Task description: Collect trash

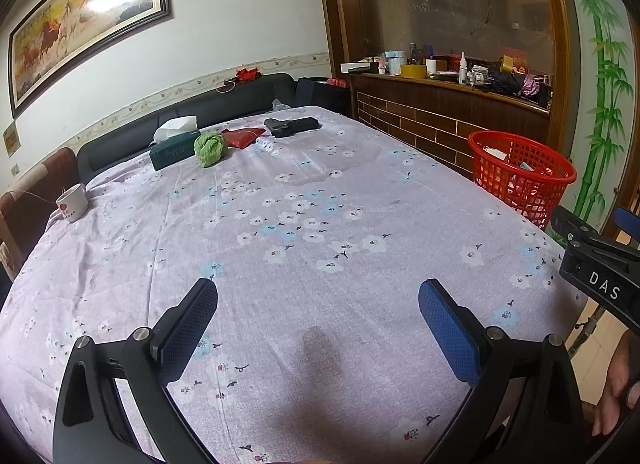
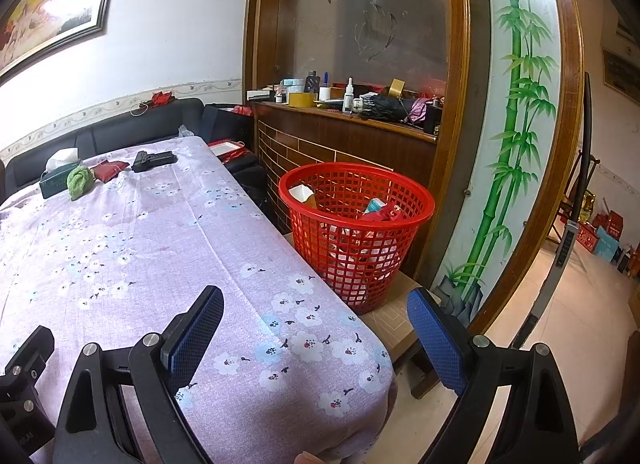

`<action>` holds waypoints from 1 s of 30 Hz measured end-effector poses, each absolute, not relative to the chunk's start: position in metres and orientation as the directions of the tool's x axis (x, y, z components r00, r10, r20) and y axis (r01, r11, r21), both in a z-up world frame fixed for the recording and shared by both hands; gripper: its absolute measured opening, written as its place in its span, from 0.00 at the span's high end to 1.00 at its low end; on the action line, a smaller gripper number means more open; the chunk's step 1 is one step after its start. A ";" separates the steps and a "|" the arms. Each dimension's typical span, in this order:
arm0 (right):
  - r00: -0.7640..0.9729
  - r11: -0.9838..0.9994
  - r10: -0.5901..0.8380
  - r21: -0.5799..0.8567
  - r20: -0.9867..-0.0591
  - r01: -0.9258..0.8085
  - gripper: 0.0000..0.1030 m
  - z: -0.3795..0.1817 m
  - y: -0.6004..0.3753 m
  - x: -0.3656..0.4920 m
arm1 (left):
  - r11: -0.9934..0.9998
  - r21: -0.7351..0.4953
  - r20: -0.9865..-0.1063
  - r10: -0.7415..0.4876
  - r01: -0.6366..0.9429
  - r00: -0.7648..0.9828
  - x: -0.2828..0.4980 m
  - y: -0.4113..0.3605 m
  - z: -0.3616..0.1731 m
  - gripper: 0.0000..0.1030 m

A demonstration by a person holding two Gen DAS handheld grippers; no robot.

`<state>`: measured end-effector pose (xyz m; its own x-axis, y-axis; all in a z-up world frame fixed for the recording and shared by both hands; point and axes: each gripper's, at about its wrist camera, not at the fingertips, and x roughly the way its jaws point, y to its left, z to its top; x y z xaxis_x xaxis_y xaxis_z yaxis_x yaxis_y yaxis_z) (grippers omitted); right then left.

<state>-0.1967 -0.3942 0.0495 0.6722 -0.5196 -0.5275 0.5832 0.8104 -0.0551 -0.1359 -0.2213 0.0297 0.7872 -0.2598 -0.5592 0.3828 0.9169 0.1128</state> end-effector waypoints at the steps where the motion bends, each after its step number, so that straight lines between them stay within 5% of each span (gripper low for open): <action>1: 0.672 0.810 -0.520 -0.056 -0.528 0.583 0.07 0.049 -0.394 -0.196 | 0.917 0.114 -0.559 -0.259 0.383 0.788 -0.136 -0.222 0.030 0.03; 24: 0.698 0.840 -0.497 -0.085 -0.516 0.536 0.07 0.055 -0.378 -0.176 | 0.927 0.094 -0.579 -0.247 0.364 0.777 -0.123 -0.194 0.034 0.03; 30: 0.746 0.921 -0.360 -0.087 -0.561 0.379 0.07 0.064 -0.338 -0.127 | 0.973 0.043 -0.623 -0.150 0.225 0.768 -0.093 -0.131 0.044 0.03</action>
<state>-0.1273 -0.3376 0.0636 0.7459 -0.3597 -0.5605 0.3790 0.9213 -0.0868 -0.0934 -0.1306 0.0443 0.7677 -0.1501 -0.6230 0.2254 0.9733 0.0433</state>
